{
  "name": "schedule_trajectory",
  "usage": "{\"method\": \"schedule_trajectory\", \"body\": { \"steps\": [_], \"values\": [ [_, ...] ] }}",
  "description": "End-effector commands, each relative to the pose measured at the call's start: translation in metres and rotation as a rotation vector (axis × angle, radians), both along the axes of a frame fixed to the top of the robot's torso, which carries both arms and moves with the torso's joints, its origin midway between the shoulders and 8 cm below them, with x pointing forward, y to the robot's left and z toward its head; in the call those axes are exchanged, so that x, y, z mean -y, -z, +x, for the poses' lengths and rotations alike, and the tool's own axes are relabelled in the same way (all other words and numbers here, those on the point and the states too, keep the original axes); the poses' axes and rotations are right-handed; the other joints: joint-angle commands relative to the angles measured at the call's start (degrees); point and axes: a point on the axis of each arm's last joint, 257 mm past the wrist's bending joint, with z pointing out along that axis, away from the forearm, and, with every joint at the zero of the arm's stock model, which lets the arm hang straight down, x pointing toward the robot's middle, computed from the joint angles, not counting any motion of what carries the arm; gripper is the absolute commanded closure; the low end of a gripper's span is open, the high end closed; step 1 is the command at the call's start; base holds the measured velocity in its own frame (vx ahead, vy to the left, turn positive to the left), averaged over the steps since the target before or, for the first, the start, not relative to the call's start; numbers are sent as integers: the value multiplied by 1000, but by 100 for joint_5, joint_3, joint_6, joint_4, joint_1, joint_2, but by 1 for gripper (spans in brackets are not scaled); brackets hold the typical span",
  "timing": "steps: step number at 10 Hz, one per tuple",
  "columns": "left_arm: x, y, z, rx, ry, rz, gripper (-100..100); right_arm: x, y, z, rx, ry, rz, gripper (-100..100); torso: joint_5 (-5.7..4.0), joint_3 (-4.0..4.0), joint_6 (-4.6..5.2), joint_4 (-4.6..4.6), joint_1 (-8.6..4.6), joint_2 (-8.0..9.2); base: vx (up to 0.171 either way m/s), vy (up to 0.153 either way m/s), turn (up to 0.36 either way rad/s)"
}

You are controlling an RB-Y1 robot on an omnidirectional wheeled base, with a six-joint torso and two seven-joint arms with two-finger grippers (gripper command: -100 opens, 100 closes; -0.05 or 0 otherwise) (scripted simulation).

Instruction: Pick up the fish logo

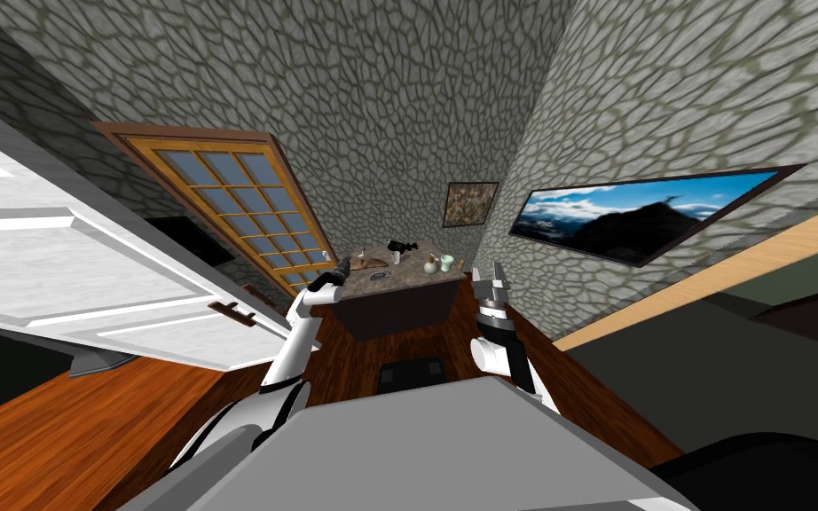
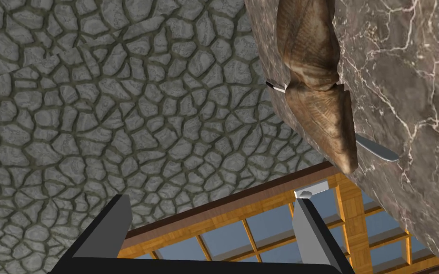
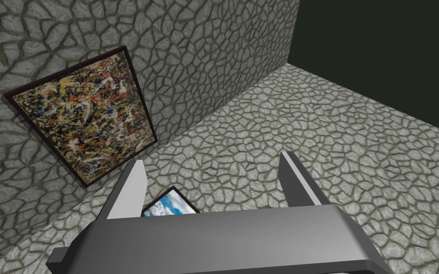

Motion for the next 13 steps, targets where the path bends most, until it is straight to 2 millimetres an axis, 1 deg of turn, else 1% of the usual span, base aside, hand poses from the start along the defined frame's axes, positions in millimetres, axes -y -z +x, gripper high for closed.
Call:
{"method": "schedule_trajectory", "body": {
  "steps": [1,2,3,4,5,6,7,8,9,10,11,12,13],
  "values": [
    [-5,4,10,-46,-9,-6,-100,0,0,0,0,0,0,0,0,0,0,0,0,0,15,-23,80],
    [-7,13,9,-78,-15,-9,-100,0,0,0,0,0,0,0,0,0,-1,0,-2,-2,24,-31,42],
    [-7,15,8,-88,-16,-10,-100,0,0,0,0,0,0,0,0,-2,0,-1,-3,-3,19,-18,-8],
    [-12,15,17,-123,-24,-17,-100,0,0,0,0,0,0,0,0,-1,0,0,-1,-2,27,-38,66],
    [-13,25,15,-155,-30,-21,-100,0,0,0,0,0,0,0,-1,-2,-1,0,-7,-5,35,-42,36],
    [-14,28,14,-166,-32,-22,-100,0,0,0,0,0,0,0,-2,-4,0,-2,-8,-7,19,-20,-6],
    [-18,26,21,-199,-39,-29,-100,0,0,0,0,0,0,0,0,-2,0,-1,-2,-3,20,-47,56],
    [-20,38,18,-236,-46,-34,-100,0,0,0,0,0,0,0,-2,-2,-1,0,-10,-4,30,-41,34],
    [-22,30,25,-255,-50,-40,-100,0,0,0,0,0,0,0,-2,-3,0,-1,-8,-5,50,-54,34],
    [-26,48,21,-305,-62,-47,-100,0,0,0,0,0,0,0,-3,-7,0,-2,-13,-12,46,-48,22],
    [-27,52,19,-326,-65,-49,-100,0,0,0,0,0,0,0,-2,-8,0,-4,-11,-12,22,-18,1],
    [-30,50,24,-353,-73,-59,-100,0,0,0,0,0,0,0,0,-3,0,-2,-1,-5,39,-36,32],
    [-32,61,19,-393,-80,-65,-100,0,0,0,0,0,0,0,-1,-5,0,-2,-6,-9,40,-41,21]
  ]
}}
